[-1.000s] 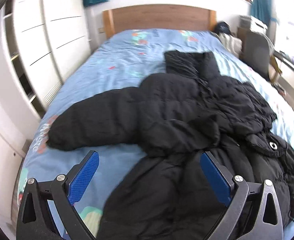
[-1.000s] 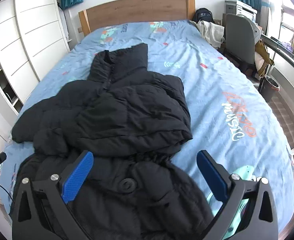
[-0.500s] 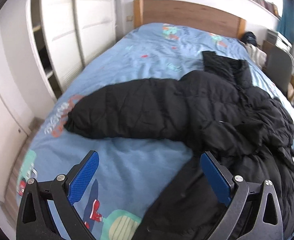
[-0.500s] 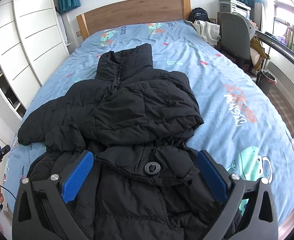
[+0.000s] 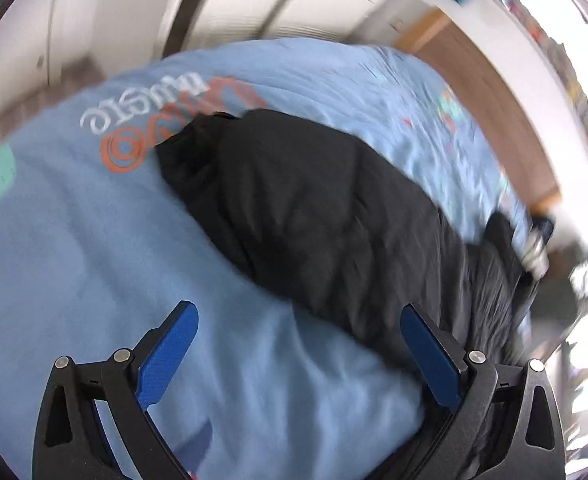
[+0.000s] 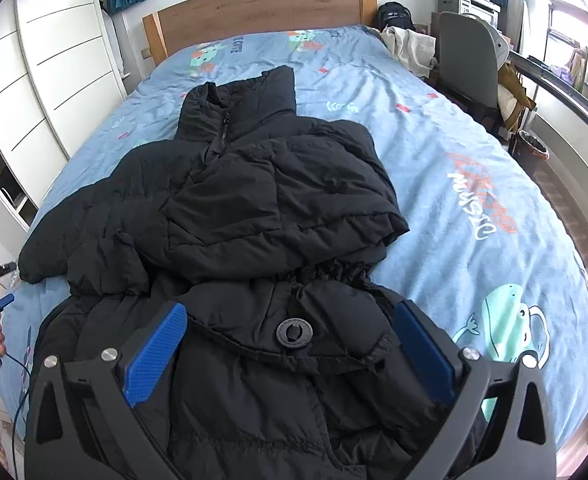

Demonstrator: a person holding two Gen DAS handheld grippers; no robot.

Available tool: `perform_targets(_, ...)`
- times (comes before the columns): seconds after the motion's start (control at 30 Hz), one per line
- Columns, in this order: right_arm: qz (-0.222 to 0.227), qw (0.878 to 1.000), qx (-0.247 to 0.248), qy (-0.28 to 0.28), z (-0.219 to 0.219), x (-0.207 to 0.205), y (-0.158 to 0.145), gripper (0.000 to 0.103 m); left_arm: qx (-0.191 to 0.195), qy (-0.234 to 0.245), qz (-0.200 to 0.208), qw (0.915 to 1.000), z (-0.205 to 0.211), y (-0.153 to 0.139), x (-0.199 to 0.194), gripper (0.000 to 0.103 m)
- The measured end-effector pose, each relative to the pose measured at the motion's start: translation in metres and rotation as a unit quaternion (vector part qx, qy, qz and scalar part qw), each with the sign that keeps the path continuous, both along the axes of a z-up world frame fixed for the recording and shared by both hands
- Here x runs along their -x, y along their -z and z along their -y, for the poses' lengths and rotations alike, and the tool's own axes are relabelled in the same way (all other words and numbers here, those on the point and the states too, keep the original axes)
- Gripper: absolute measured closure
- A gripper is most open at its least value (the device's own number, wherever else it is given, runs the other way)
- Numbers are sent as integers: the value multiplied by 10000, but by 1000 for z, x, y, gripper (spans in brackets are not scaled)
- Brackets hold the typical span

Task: Fold large clothes

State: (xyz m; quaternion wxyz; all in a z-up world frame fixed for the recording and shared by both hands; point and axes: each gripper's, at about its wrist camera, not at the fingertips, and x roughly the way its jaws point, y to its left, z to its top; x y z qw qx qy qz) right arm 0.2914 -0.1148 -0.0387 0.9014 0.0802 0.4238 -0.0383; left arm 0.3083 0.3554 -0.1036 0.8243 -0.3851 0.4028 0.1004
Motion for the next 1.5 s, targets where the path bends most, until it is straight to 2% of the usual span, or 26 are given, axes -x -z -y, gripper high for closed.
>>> perform_targets(0.13, -68, 10000, -2, 29, 4, -4, 9, 0, 647, -337, 262, 9970, -31, 15, -4, 4)
perform_targets(0.23, -120, 9999, -17, 86, 10, -5, 15, 0, 988, -502, 331, 9933, -43, 24, -7, 5)
perform_targets(0.4, -206, 9996, -53, 185, 19, -7, 24, 0, 1463, -676, 429, 9860, -53, 45, -16, 16)
perform_targets(0.5, -214, 9995, -53, 217, 24, -6, 25, 0, 1458, -755, 403, 9856, -55, 51, -21, 24)
perform_targets(0.6, -200, 9995, -31, 252, 28, -6, 25, 0, 1550, -821, 492, 9833, -58, 56, -22, 39)
perform_targets(0.7, -180, 9994, -26, 305, 34, -5, 25, 0, 1543, -870, 501, 9829, -59, 58, -22, 55)
perform_targets(0.77, -158, 9993, -43, 334, 37, -3, 24, 0, 1589, -844, 564, 9821, -59, 57, -22, 73)
perform_targets(0.87, -115, 9993, -43, 360, 41, -1, 22, 0, 1591, -801, 691, 9816, -58, 51, -26, 87)
perform_targets(0.97, -70, 9992, -46, 383, 44, 2, 19, 0, 1587, -787, 802, 9809, -57, 43, -27, 92)
perform_targets(1.2, 106, 9990, -74, 425, 51, 14, 6, 0, 1406, -652, 975, 9831, -51, 15, -29, 94)
perform_targets(1.37, 283, 9983, -137, 491, 57, 26, -6, 0, 1084, -424, 1129, 9868, -37, -24, -35, 95)
perform_targets(1.5, 412, 9981, -4, 448, 55, 36, -15, 0, 803, -170, 1346, 9875, -14, -61, -39, 95)
